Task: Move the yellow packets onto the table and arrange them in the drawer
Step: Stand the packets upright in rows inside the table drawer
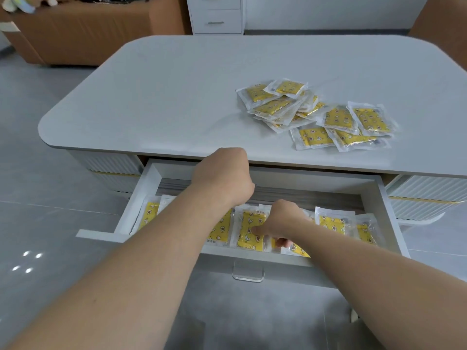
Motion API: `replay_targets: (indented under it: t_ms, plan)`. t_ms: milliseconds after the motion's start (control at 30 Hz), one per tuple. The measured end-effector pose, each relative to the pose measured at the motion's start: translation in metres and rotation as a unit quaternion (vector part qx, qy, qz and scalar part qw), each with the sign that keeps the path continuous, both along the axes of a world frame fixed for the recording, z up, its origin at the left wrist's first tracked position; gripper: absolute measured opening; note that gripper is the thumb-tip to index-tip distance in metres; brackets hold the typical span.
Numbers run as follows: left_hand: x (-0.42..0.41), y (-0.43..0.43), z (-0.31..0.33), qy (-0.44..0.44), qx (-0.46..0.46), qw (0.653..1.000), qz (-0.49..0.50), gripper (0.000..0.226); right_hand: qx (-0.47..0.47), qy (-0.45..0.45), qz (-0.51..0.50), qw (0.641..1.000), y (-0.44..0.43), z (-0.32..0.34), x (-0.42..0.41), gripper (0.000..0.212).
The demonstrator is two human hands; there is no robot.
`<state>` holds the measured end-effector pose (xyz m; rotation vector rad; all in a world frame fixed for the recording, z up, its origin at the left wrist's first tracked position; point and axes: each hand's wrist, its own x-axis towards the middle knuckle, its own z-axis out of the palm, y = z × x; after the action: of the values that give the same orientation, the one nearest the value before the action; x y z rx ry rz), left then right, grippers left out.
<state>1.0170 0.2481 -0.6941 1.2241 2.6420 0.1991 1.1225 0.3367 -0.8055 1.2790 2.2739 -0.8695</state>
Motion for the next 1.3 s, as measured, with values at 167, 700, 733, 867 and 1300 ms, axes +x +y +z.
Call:
replay_targets:
  t_ms: [167, 700, 733, 867, 1300]
  plan:
    - [0.008, 0.015, 0.005, -0.001, 0.062, 0.998, -0.001, 0.020, 0.045, -0.012, 0.058, 0.997, 0.001, 0.015, 0.005, 0.051]
    - [0.030, 0.088, -0.027, 0.039, 0.129, 0.970, -0.204, 0.046, 0.311, 0.185, -0.150, 0.920, 0.138, 0.095, 0.061, 0.032]
    - [0.032, 0.093, -0.029, 0.044, 0.117, 0.969, -0.215, 0.049, 0.324, 0.179, -0.146, 0.917, 0.144, 0.092, 0.062, 0.037]
    - [0.034, 0.108, -0.036, 0.057, 0.077, 0.963, -0.252, 0.060, 0.307, 0.137, -0.113, 0.935, 0.167, 0.079, 0.070, 0.055]
    - [0.033, 0.111, -0.043, 0.171, 0.041, 0.956, -0.235, 0.057, 0.312, 0.092, -0.167, 0.931, 0.187, 0.074, 0.083, 0.030]
